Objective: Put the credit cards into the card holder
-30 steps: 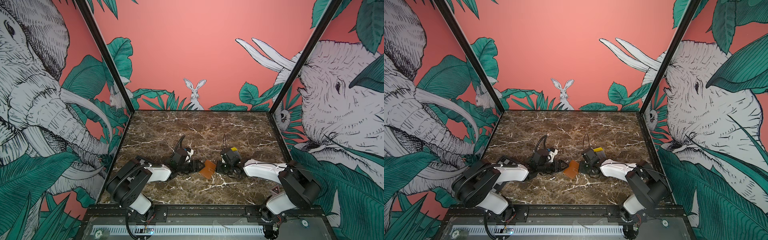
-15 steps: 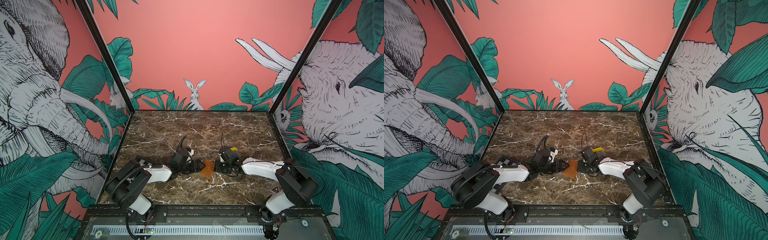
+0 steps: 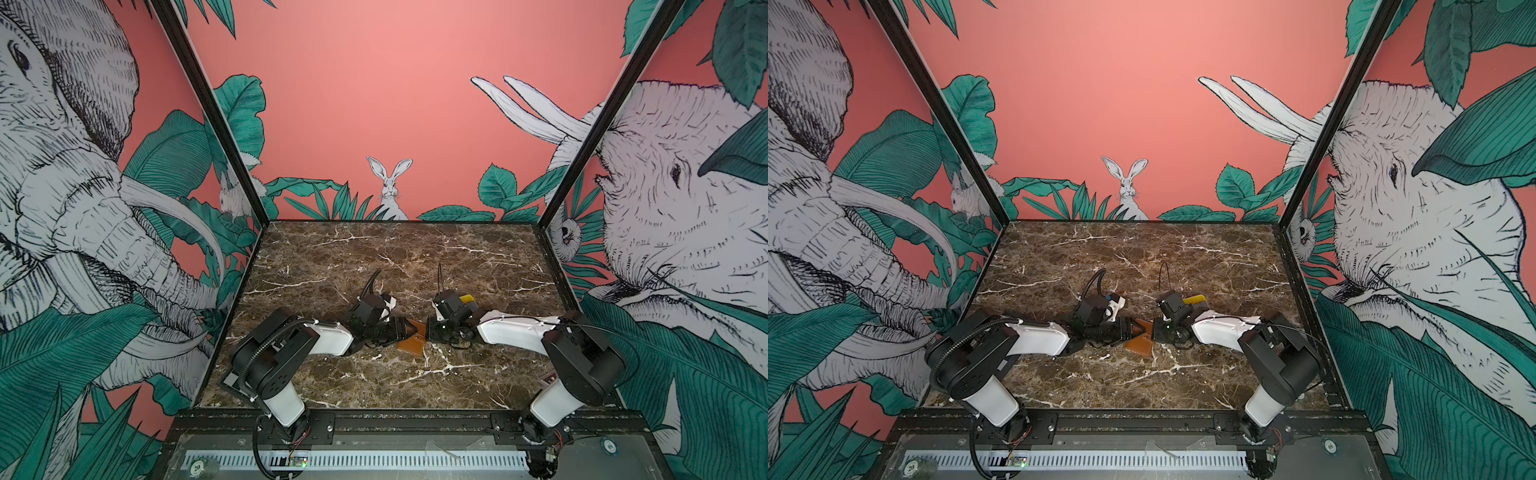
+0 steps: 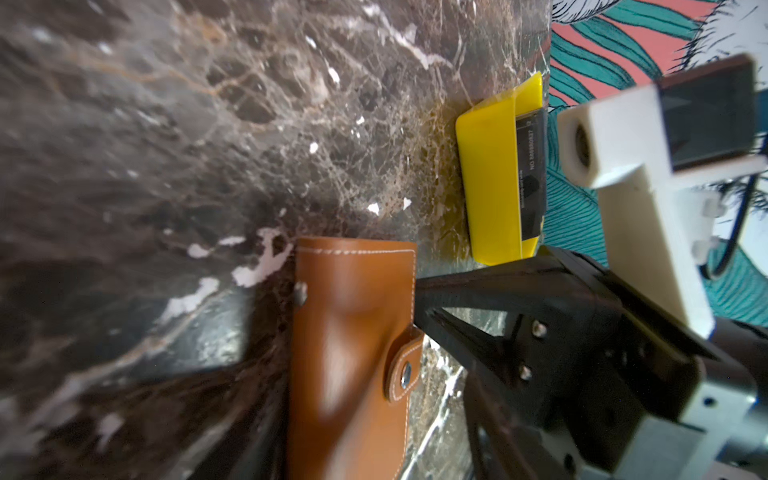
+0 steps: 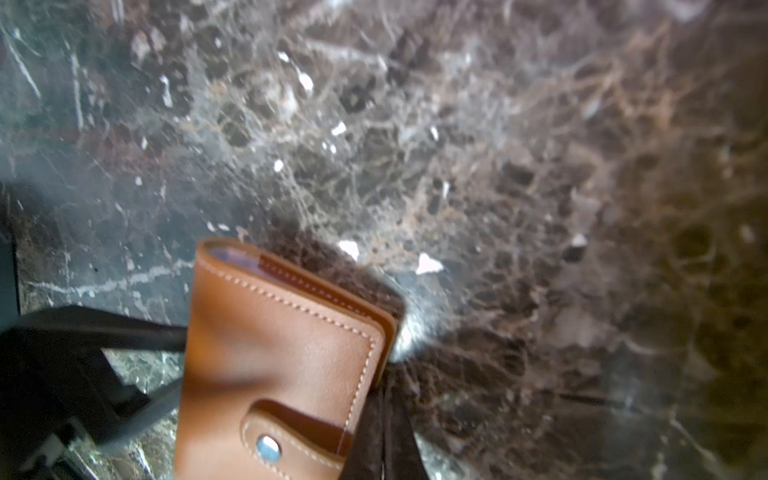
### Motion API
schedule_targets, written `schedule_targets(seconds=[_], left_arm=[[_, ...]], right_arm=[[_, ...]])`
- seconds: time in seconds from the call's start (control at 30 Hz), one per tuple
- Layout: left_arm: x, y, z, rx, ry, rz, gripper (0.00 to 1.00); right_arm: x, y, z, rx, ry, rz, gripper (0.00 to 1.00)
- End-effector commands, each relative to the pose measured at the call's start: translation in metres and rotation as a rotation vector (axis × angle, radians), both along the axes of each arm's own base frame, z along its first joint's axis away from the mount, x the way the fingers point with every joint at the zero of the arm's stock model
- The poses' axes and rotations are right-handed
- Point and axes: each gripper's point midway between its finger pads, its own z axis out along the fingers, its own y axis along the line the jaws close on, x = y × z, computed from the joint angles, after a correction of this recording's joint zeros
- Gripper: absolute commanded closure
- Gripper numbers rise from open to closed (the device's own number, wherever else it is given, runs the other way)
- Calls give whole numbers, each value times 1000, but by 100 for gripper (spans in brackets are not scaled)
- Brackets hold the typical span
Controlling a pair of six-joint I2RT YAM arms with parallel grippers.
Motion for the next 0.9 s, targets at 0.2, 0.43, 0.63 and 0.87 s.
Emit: schedule_targets(seconds=[0.2,0.43,0.63,0.87], left_arm=[[-13,-10,21,-55,18,-86,43],[-18,-5,33,-67,14,-119,52],[-16,-3,41,-88,5,-122,58],[-15,-3,33,-85,32,-105,69]], right_arm=[[7,-6,-12,-64,9,-32,94],[6,-10,-17,-92,17,-53,94],[5,-10,-19,-101,21,-56,94],[3,-11,-18,-110,16,-55,94]])
